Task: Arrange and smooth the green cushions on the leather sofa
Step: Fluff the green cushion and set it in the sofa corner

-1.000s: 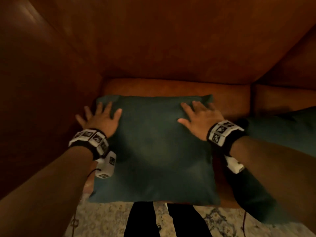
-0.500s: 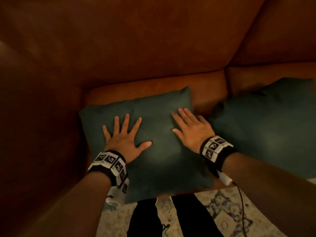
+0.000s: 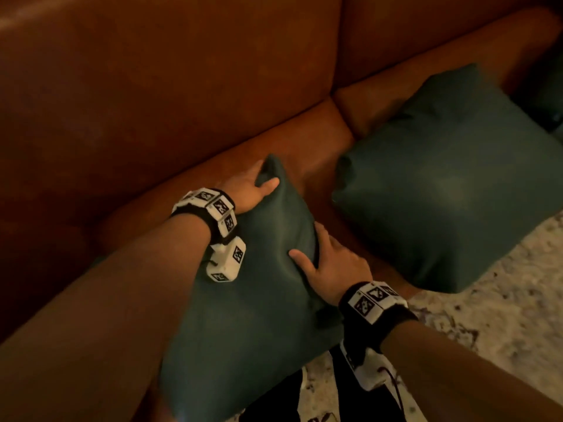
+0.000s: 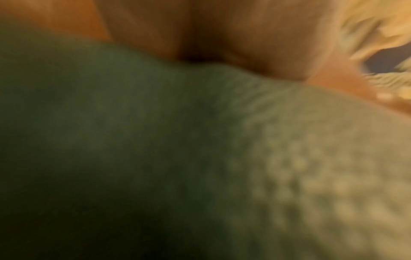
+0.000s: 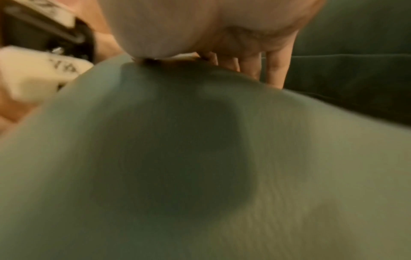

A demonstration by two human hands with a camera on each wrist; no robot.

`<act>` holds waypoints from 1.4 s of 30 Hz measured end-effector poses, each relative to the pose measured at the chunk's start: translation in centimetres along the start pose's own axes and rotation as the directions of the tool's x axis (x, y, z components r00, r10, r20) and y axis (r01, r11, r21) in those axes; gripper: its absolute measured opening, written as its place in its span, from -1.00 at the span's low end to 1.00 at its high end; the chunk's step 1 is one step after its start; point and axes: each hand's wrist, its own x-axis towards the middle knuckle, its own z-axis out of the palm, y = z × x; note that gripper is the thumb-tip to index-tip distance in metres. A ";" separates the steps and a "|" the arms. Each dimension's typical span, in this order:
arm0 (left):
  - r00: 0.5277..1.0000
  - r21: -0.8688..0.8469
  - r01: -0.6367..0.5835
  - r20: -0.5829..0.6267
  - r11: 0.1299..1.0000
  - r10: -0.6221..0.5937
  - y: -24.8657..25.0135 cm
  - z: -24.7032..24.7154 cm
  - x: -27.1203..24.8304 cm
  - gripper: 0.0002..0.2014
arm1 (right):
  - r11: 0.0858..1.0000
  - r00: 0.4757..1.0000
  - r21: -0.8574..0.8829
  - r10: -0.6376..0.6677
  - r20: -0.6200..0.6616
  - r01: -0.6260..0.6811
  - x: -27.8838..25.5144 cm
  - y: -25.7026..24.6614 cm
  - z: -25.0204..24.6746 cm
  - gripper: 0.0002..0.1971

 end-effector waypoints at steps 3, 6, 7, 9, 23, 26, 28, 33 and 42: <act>0.992 0.054 0.064 -0.116 0.996 -0.057 -0.1 -1.0 1.0 -0.55 | 0.997 0.999 -0.076 0.026 -0.041 -0.029 0.9 0.5 0.8 -0.16; 0.903 -0.086 0.217 -0.360 0.972 -0.233 -0.9 -2.2 -0.2 -0.77 | 0.984 0.993 -0.134 0.114 -0.022 -0.116 0.7 1.7 0.6 -0.25; 0.872 -0.120 0.258 -0.398 0.959 -0.285 -1.2 -2.6 -0.9 -0.77 | 0.983 0.990 -0.117 0.141 0.003 -0.140 0.4 2.1 0.5 -0.27; 0.866 -0.027 0.228 -0.450 0.973 -0.215 -0.8 -2.6 -3.0 -0.65 | 0.988 0.991 -0.072 0.135 -0.026 -0.136 -0.7 2.3 0.5 -0.32; 0.915 0.262 0.371 -0.269 0.891 -0.301 -4.9 -2.2 -10.7 -0.34 | 0.986 0.998 -0.158 0.049 -0.029 -0.053 -3.7 3.1 1.5 -0.22; 0.949 0.584 -0.153 -0.138 0.797 0.283 -1.7 4.4 -16.3 -0.32 | 0.987 0.965 -0.114 -0.134 -0.223 0.111 -4.8 -1.0 2.3 -0.21; 0.932 0.648 -0.264 -0.021 0.715 0.363 -1.8 8.1 -18.2 -0.30 | 0.973 0.960 -0.168 -0.194 -0.203 0.161 -4.3 -2.2 3.6 -0.19; 0.972 0.584 -0.084 -0.131 0.808 0.195 -5.5 8.4 -16.7 -0.31 | 0.989 0.990 -0.143 0.026 -0.137 -0.046 -3.7 4.1 5.3 -0.19; 0.975 0.541 -0.098 -0.117 0.835 0.191 -4.1 7.8 -17.7 -0.31 | 0.916 0.907 0.141 0.394 -0.146 -0.376 -9.2 11.3 1.9 -0.64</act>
